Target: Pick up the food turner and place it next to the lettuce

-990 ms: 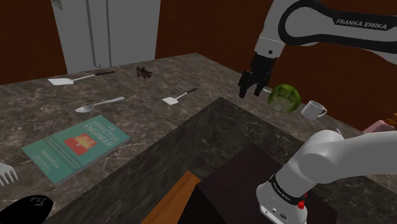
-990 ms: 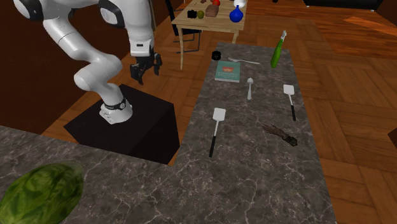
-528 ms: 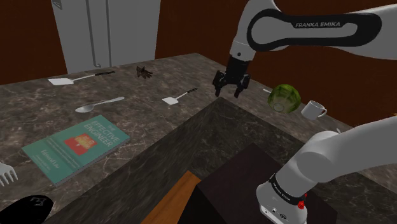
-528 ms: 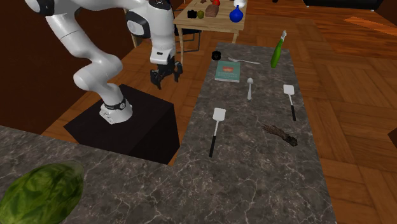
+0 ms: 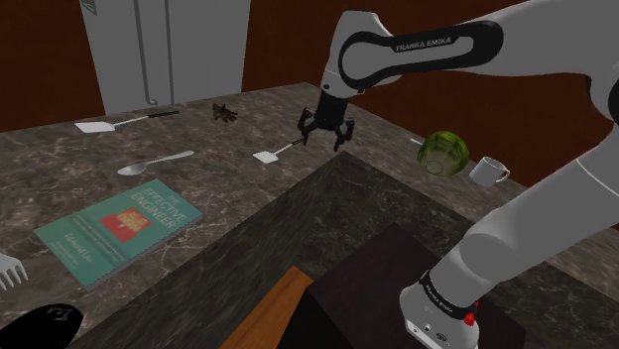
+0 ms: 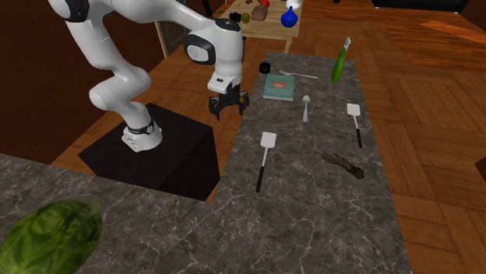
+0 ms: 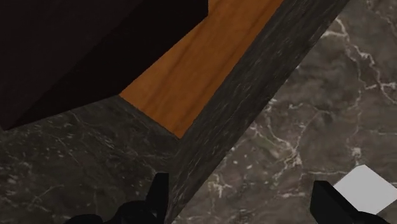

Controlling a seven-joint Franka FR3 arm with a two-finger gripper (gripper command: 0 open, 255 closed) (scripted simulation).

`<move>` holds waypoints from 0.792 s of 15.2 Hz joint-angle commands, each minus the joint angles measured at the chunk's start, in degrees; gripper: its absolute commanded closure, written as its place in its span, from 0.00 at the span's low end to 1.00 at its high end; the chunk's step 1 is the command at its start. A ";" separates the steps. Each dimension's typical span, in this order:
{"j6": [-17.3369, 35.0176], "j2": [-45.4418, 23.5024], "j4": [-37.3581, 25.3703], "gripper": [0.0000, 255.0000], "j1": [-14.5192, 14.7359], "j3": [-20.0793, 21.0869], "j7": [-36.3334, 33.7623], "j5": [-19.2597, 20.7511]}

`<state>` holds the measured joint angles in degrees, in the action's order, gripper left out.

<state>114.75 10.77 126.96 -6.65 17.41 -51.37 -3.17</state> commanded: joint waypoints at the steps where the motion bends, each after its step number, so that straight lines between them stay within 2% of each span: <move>1: 1.79 -4.31 -2.85 0.00 -0.67 0.90 -5.85 1.62; 6: 4.31 -15.43 -11.67 0.00 -1.34 1.09 -19.04 6.85; 12: 4.69 -27.91 -23.96 0.00 -0.31 -1.58 -32.66 12.17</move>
<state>119.81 -15.16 105.42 -7.16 16.38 -81.73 8.24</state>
